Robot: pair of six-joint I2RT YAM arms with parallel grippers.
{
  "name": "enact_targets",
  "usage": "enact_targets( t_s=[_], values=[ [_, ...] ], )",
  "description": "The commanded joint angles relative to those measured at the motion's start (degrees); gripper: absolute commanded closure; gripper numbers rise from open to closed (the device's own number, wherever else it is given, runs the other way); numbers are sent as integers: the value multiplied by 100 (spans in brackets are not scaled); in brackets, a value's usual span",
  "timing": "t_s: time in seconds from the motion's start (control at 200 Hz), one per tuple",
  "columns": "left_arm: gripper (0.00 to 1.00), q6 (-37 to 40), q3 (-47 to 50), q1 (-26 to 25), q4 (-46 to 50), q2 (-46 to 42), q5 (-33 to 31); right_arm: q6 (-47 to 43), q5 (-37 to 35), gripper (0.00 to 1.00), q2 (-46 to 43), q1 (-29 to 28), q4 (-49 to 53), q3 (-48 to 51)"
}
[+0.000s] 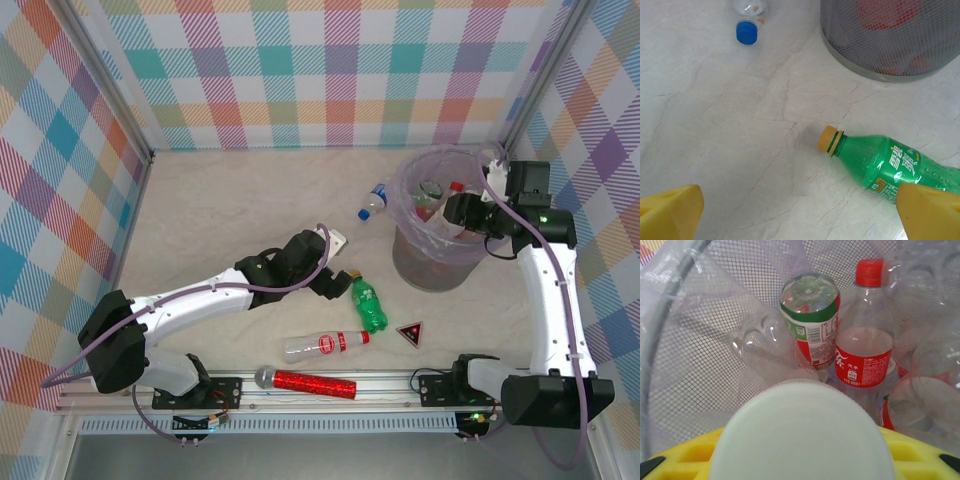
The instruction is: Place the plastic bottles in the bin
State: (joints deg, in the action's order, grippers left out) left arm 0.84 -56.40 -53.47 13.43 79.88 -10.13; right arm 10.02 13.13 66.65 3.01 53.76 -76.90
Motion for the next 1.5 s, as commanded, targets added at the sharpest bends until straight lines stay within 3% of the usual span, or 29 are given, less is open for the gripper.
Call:
enact_targets(
  t_s=[0.0,0.555,0.87,1.04,1.225,1.495],
  values=[
    [2,-23,38,24,2,-110,-88,88,312,56,279,3,-50,349],
    [2,4,-158,25,-43,150,-34,-216,0,54,430,17,188,498],
    [2,178,-336,22,198,151,193,-167,146,26,379,16,400,-404],
    [2,461,-532,21,1071,79,755,-213,-56,16,408,13,546,-903],
    [4,595,-714,-28,2100,124,1073,-160,-161,16,382,27,526,-1246],
    [6,535,-749,-550,2951,130,1303,-44,-117,16,284,27,285,-1139]
  ],
)
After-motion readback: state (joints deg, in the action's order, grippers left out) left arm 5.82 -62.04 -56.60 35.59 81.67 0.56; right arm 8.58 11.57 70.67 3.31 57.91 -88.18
